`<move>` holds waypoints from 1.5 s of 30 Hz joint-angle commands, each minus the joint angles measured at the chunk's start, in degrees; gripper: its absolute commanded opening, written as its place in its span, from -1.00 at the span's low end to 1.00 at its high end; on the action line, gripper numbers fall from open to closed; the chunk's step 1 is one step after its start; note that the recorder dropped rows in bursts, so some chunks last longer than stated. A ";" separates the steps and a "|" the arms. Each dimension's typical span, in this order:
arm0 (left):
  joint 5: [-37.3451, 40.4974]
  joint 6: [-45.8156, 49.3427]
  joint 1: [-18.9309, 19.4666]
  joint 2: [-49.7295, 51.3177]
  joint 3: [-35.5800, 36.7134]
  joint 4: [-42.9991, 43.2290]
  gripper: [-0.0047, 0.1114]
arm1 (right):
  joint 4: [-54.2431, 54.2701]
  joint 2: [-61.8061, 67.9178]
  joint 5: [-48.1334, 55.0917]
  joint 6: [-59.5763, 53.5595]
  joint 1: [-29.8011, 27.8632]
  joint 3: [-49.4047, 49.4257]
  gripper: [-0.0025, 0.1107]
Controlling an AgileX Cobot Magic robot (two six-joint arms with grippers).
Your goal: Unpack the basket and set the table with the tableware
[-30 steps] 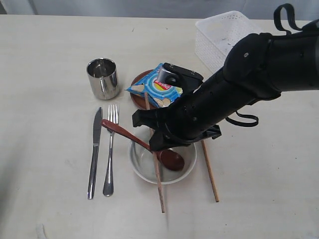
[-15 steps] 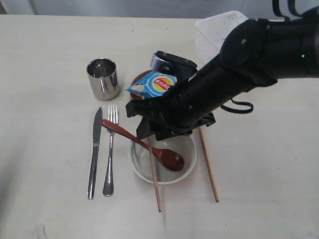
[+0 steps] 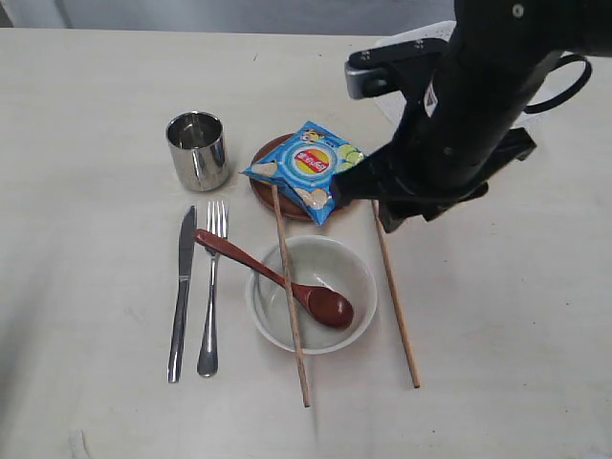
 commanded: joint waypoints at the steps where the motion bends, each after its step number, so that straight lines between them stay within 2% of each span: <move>1: -0.45 -0.20 0.31 -0.15 0.10 -0.57 -0.92 | -1.97 -0.61 0.30 1.17 -0.23 4.93 -0.21; 11: -0.45 -0.20 0.31 -0.15 0.10 -0.57 -0.92 | 3.87 -0.28 -17.66 1.18 -0.23 17.97 -0.21; 25: -0.45 -0.20 0.31 -0.15 0.10 -0.57 -0.92 | 5.71 5.93 -25.64 -1.65 -0.23 19.65 -0.21; 27: -0.45 -0.20 0.31 -0.15 0.10 -0.57 -0.92 | 5.71 6.03 -26.38 -1.65 -0.23 19.65 -0.25; 30: -0.45 -0.20 0.31 -0.15 0.10 -0.57 -0.92 | 5.57 6.03 -26.79 -1.65 -0.23 19.65 -0.56; 32: -0.45 -0.20 0.31 -0.15 0.10 -0.57 -0.92 | 5.57 6.03 -26.70 -1.52 -0.23 19.65 -0.67; 40: -0.45 -0.20 0.31 -0.15 0.10 -0.57 -0.92 | 5.57 6.03 -25.57 -1.52 -0.23 19.65 -0.28; 45: -0.45 -0.20 0.31 -0.15 0.10 -0.57 -0.92 | 5.23 6.03 -25.91 -1.67 -0.23 19.65 -0.26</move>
